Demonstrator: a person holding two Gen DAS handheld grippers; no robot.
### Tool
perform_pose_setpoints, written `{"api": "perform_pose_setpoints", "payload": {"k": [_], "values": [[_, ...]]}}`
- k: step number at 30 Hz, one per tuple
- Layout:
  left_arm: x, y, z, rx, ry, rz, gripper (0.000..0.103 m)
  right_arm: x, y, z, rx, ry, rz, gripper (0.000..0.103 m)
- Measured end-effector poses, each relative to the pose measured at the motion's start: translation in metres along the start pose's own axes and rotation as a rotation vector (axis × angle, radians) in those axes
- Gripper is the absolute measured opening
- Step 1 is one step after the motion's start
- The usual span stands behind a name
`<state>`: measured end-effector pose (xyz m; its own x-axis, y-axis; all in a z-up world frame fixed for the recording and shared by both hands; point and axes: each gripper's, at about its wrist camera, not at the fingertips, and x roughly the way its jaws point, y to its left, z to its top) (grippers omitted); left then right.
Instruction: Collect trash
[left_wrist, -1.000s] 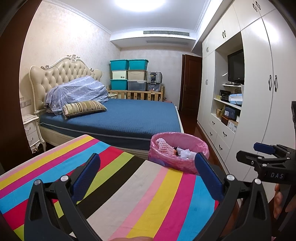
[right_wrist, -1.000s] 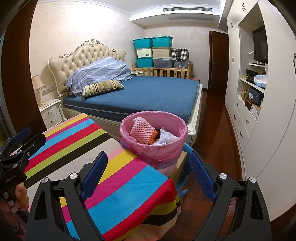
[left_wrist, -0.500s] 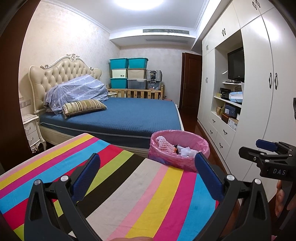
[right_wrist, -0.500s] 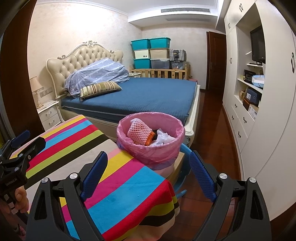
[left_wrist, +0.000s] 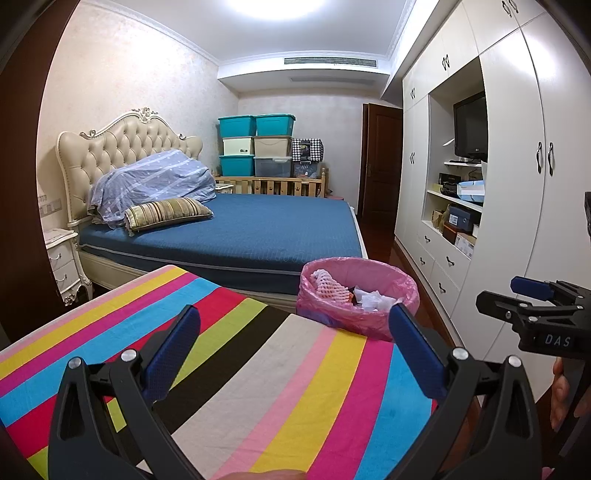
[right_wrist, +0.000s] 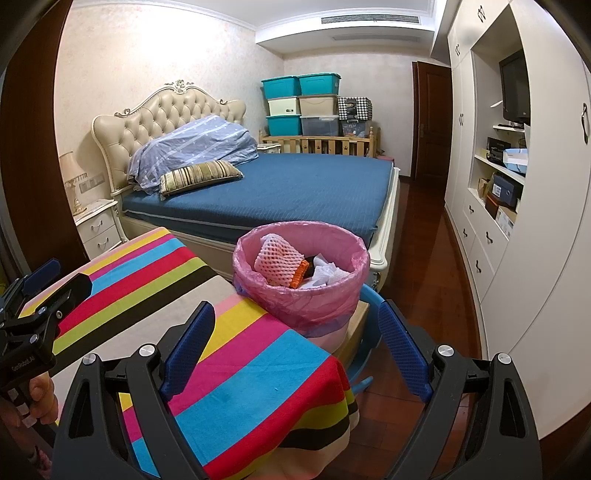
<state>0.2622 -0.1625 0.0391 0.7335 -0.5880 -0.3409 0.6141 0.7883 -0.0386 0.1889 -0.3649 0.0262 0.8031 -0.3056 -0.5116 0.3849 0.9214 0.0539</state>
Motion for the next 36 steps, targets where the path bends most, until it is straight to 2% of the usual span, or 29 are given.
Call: {"api": "perform_pose_setpoints", "payload": {"k": [36], "values": [[0.0028,0.0013,-0.0030,0.037,0.011,-0.017,0.099,0.0014,0.0022,-0.0045,-0.001,0.007,0.004,0.085]]}}
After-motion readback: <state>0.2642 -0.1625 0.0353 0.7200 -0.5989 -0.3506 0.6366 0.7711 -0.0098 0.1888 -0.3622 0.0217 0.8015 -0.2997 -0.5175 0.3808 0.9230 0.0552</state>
